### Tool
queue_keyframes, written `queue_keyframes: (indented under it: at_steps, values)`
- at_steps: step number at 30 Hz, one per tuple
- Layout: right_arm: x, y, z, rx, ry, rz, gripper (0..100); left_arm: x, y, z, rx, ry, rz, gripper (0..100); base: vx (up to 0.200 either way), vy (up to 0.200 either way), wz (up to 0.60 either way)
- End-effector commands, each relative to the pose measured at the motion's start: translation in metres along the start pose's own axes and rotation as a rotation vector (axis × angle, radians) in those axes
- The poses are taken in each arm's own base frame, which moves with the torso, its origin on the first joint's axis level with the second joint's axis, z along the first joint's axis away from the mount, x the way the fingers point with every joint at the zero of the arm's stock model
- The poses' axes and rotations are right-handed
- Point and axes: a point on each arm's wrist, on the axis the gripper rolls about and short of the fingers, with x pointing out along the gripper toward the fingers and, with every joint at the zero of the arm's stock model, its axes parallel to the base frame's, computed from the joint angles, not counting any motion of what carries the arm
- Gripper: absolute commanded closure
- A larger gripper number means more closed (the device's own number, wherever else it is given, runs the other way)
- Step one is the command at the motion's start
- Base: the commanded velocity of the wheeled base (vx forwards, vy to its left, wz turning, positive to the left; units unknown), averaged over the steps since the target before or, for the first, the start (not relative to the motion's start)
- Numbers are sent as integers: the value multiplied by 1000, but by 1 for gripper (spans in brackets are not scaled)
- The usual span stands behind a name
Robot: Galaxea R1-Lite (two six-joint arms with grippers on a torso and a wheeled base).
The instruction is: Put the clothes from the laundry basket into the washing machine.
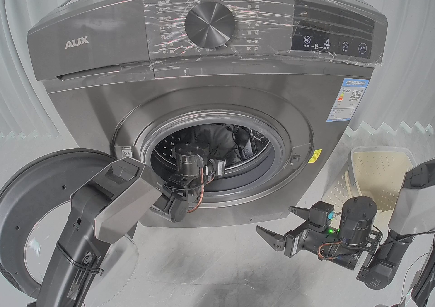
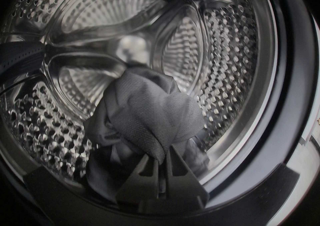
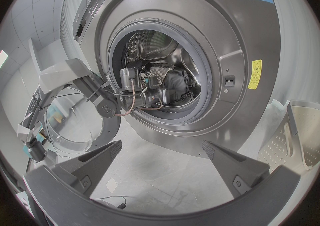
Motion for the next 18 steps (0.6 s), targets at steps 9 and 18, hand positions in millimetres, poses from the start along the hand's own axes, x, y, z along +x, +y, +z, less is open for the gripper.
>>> queue_keyframes:
  at_steps: [9, 18]
  values:
    - [0, 1, -1, -1, 4, 5, 0, 30, 26, 3, -14, -131, 84, 100, 0, 0, 0]
    - [0, 1, -1, -1, 4, 5, 0, 29, 33, 4, -20, -122, 96, 0, 0, 0, 0]
